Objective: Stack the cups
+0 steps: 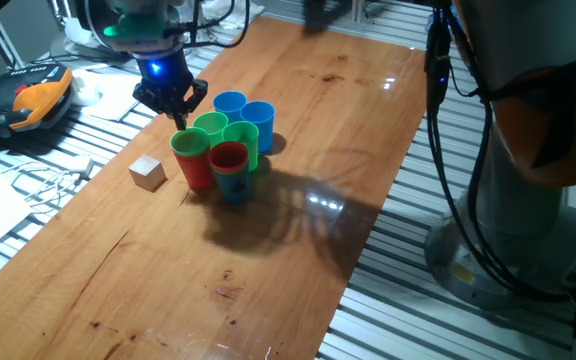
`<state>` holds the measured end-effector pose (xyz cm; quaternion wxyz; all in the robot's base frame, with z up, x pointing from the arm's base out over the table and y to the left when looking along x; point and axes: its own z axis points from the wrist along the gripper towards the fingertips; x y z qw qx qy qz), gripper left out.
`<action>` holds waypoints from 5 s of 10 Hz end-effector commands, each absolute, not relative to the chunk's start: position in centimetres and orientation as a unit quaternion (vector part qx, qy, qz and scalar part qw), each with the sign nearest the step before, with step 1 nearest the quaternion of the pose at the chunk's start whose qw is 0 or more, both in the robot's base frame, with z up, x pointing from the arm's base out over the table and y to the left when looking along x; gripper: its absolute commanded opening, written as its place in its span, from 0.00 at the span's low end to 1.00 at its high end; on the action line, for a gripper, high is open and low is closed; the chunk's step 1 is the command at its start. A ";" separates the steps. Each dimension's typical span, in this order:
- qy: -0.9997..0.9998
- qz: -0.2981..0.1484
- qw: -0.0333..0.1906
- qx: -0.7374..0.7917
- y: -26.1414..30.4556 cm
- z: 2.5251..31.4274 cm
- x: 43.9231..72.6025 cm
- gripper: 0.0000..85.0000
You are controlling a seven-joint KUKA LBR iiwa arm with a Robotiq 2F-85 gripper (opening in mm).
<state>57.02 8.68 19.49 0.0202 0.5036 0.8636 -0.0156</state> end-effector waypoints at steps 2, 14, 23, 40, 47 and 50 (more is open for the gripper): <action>0.859 0.000 0.011 0.511 8.7 19.5 57.0 0.00; 0.811 -0.039 0.025 0.583 8.7 19.5 57.0 0.00; 0.817 -0.033 0.030 0.575 -8.1 21.1 60.5 0.80; 0.704 -0.024 -0.016 0.709 -16.0 20.6 60.2 0.00; 0.716 0.003 -0.038 0.697 -16.0 20.6 60.2 0.00; 0.725 -0.004 -0.045 0.687 -14.9 19.9 59.6 0.40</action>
